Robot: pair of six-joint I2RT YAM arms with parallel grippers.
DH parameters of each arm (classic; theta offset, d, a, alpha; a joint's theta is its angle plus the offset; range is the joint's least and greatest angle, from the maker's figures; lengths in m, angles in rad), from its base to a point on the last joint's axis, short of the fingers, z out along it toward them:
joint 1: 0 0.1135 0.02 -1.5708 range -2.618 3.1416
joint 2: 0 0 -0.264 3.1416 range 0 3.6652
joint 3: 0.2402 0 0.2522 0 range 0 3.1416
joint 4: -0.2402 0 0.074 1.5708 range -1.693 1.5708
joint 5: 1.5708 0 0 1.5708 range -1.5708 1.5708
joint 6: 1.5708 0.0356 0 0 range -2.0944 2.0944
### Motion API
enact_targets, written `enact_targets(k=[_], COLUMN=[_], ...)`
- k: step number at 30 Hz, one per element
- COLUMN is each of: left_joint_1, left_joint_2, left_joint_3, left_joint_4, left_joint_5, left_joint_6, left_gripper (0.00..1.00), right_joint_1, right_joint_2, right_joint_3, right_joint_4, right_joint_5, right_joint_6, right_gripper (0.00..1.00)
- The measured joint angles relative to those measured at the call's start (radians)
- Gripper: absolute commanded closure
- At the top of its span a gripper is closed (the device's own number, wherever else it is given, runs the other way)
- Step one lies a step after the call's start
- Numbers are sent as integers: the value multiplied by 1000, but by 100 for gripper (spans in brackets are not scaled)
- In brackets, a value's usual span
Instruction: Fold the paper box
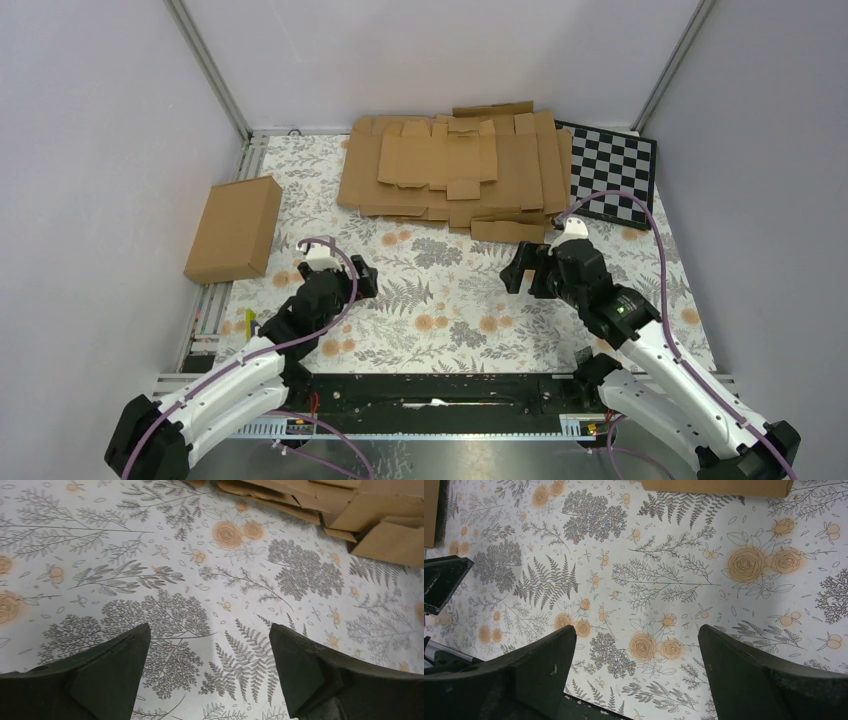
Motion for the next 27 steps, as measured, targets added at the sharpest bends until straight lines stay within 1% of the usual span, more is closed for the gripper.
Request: enact_targets(k=[5,9,12,16,20,23,27], left_joint_1=[0,0,4,25,93,156,240], left_joint_2=[27,96,169,327,487,596,761], left_joint_3=[31,111,183,298,392,462,588], left_joint_4=[-31,-60,-59,-54,-27,3,41], left_joint_5=[-63,-73,-75,-74,-12,48,145], left_joint_6=[-23,-40,-40,-29,2,29,47], left_gripper=[1,1,1,1,7,15,20], right_joint_1=[0,0,0,0,0,0,0], right_joint_2=[25,30,29,24,19,20,26], right_joint_3=[0,0,0,0,0,0,-1], right_joint_4=[15,27,32,47,58,60,66], right_joint_5=[-15,-26,-26,-22,-17,-16,-16], right_joint_6=[9,11,11,8,1,-3,-3], right_gripper=[0,0,0,1,0,0,0])
